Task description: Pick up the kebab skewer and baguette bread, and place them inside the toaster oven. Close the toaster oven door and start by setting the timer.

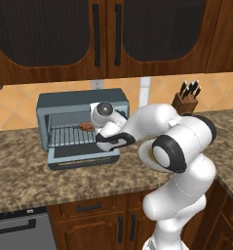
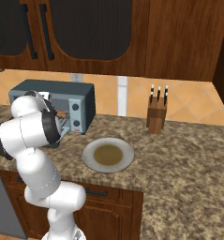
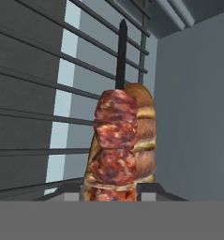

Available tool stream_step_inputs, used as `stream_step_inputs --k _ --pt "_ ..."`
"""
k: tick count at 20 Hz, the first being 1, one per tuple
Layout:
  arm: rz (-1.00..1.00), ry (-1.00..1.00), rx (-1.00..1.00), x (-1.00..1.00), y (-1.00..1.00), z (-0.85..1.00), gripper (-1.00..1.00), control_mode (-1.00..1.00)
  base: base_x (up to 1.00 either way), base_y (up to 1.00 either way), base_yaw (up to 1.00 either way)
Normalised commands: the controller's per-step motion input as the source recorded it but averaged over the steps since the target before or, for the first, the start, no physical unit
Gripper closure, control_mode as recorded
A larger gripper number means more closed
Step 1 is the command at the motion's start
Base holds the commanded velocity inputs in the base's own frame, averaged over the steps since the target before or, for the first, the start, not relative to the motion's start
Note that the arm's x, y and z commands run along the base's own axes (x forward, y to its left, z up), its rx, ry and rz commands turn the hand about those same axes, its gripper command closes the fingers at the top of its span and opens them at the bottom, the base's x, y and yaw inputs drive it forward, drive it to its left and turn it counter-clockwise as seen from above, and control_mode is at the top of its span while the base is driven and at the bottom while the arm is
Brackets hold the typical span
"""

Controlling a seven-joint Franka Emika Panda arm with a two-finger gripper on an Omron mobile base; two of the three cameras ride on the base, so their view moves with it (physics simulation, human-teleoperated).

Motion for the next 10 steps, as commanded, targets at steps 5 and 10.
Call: stream_step_inputs --k 5,10 --pt "0.00 0.00 0.00 0.00 0.00 0.00 -1.00 -1.00 0.00 0.00 0.00" --pt "0.00 0.00 0.00 0.00 0.00 0.00 -1.00 -1.00 0.00 0.00 0.00"
